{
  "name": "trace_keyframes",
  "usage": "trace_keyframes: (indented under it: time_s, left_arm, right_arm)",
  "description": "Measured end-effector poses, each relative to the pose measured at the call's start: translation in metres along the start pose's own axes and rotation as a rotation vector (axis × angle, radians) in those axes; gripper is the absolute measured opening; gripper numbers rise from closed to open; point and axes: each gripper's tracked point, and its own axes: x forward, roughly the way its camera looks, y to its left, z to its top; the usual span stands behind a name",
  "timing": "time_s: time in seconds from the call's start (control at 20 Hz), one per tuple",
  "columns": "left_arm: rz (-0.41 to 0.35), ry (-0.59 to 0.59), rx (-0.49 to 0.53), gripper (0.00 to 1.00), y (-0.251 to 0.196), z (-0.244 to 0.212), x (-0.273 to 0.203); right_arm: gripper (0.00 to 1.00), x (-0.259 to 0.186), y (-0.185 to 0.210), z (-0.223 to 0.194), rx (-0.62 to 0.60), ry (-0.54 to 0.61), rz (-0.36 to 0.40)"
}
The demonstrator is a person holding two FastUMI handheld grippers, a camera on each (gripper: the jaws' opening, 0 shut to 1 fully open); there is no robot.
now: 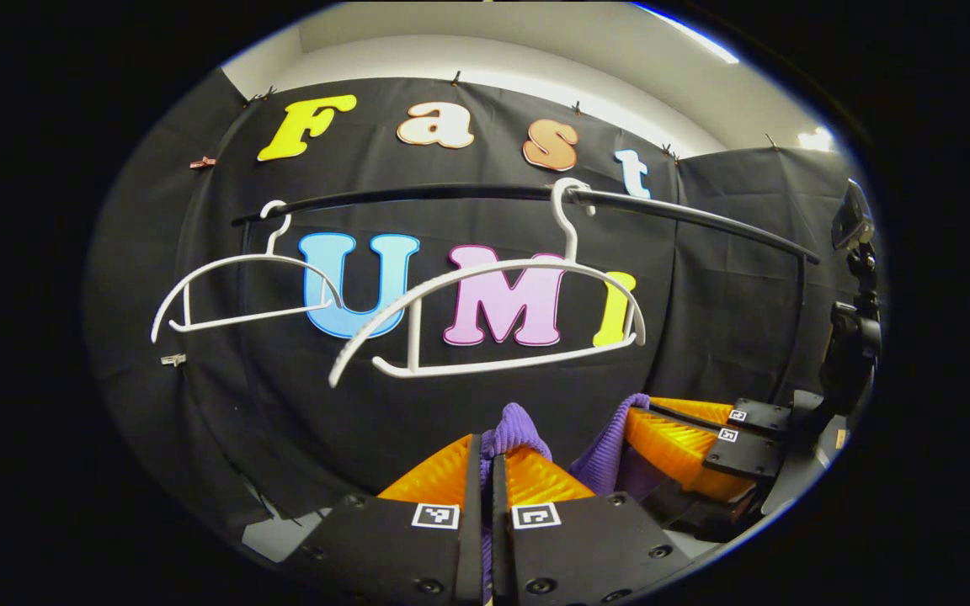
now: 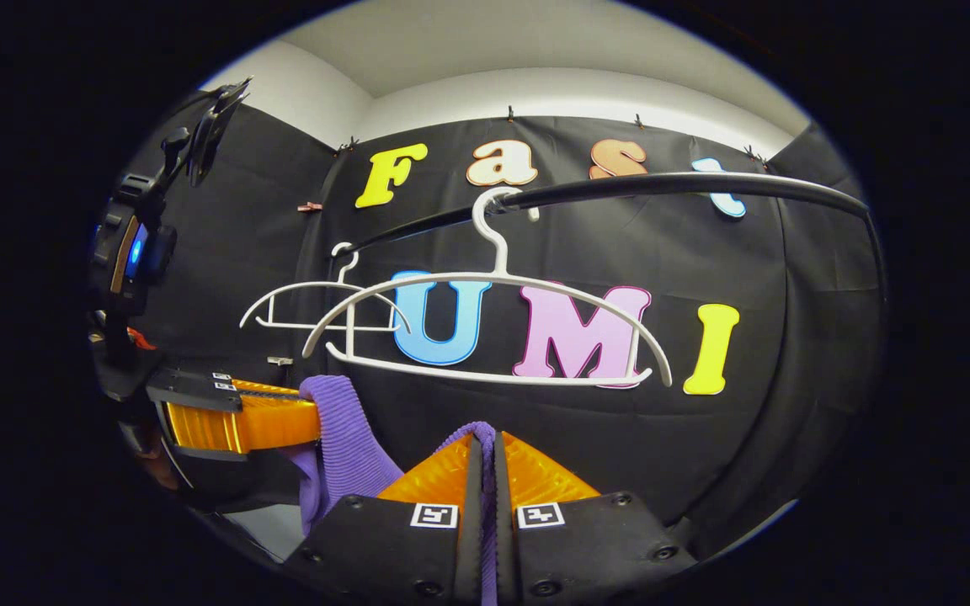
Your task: Grasp the clothes on the hanger with both hands and then place them into the laundry hamper below.
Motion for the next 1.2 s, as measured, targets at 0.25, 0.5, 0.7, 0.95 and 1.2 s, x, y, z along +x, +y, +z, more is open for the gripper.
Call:
trace_keyframes:
  time_s: [0.25, 0.5, 0.7, 0.95, 1.2]
  left_arm:
    - [-0.026, 0.127, -0.04, 0.09, -0.011, -0.082, 0.014]
    - [-0.018, 0.251, -0.05, 0.09, -0.009, -0.164, 0.031]
    - [0.007, 0.382, -0.087, 0.09, -0.001, -0.232, 0.04]
    - [0.024, 0.593, -0.111, 0.09, -0.002, -0.333, 0.041]
    - [0.043, 0.891, -0.023, 0.09, -0.005, -0.441, 0.015]
  right_arm:
    - [0.12, -0.001, -0.005, -0.091, 0.073, 0.168, -0.002]
    - [0.13, -0.004, -0.015, -0.176, 0.094, 0.328, -0.021]
    - [0.13, -0.015, -0.019, -0.249, 0.06, 0.476, -0.011]
    - [0.06, -0.019, -0.014, -0.297, 0.055, 0.568, 0.015]
    - [0.06, -0.06, -0.003, -0.395, 0.069, 0.834, 0.032]
